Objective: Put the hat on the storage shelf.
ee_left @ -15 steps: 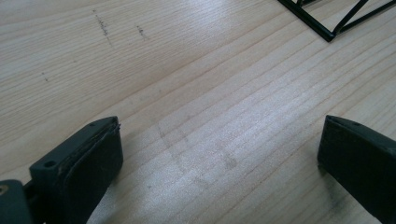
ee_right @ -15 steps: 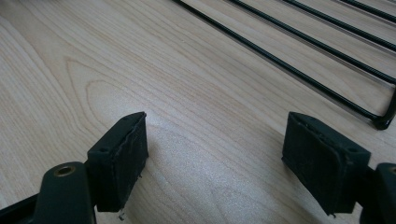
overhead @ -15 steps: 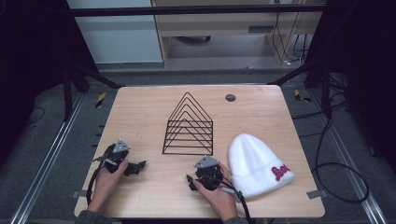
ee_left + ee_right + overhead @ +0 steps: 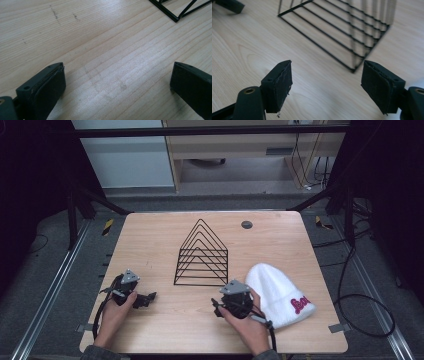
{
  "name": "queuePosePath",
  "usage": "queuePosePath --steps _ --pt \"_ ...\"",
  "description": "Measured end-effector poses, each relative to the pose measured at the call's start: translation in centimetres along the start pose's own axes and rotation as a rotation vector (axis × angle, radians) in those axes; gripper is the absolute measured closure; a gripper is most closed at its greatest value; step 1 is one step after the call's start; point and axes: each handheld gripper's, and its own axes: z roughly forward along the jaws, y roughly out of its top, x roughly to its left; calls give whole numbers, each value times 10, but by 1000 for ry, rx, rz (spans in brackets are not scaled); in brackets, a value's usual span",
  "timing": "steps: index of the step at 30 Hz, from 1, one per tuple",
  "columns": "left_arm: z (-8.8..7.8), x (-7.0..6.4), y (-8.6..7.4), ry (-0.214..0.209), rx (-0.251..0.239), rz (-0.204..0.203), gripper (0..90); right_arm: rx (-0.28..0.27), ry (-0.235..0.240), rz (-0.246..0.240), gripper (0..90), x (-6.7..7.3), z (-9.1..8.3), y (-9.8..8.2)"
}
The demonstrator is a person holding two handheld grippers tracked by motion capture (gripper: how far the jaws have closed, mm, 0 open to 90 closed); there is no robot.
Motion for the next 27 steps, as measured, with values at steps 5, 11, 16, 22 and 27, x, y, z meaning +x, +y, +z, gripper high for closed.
queuePosePath --steps 5,11,16,22,27 --pt "0 0 0 0 -1 -1 0 15 -27 8 267 -36 -25 7" --pt "0 0 0 -2 1 3 0 66 -72 70 290 -93 -42 9" --pt "0 0 0 -4 1 3 0 126 -142 67 398 -131 -55 14" --pt "0 1 0 -6 0 4 0 212 -161 85 519 -177 -42 8" --pt "0 1 0 -7 0 4 0 251 -137 109 532 -189 -28 4"
